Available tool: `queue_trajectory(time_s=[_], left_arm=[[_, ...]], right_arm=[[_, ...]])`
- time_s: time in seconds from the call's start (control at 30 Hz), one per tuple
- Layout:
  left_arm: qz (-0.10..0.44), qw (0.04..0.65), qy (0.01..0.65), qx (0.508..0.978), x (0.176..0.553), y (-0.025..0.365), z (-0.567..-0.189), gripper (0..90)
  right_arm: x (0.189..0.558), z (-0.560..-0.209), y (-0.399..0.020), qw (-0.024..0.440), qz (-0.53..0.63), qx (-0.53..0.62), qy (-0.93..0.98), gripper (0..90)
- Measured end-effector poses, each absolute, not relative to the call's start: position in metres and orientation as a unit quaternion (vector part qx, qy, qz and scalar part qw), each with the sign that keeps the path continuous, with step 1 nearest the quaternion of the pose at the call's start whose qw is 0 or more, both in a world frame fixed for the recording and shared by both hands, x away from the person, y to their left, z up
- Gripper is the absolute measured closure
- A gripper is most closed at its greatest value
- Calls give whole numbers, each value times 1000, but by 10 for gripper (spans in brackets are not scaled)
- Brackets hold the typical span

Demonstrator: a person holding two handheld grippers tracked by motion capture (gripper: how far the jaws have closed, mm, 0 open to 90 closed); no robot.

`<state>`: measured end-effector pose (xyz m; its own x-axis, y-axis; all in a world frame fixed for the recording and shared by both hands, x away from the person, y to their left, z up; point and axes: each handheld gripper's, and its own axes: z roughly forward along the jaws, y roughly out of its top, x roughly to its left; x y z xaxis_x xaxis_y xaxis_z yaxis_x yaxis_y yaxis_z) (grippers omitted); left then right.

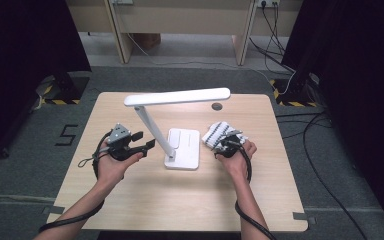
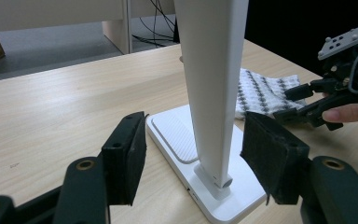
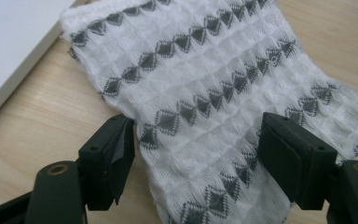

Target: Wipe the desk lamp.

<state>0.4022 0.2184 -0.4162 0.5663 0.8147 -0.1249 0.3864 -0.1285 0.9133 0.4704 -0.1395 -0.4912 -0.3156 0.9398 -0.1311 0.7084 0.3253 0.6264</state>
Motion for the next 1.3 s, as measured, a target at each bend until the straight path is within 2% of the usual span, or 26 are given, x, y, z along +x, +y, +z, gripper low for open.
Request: queue_trajectory(time_s=[0.73, 1.3], left_arm=[[204, 496, 423, 731, 398, 250, -432, 385], [208, 497, 440, 719, 381, 280, -445, 383]], right_arm=[[437, -476, -156, 248, 293, 518, 764, 310], [409, -479, -173, 248, 308, 519, 758, 361]])
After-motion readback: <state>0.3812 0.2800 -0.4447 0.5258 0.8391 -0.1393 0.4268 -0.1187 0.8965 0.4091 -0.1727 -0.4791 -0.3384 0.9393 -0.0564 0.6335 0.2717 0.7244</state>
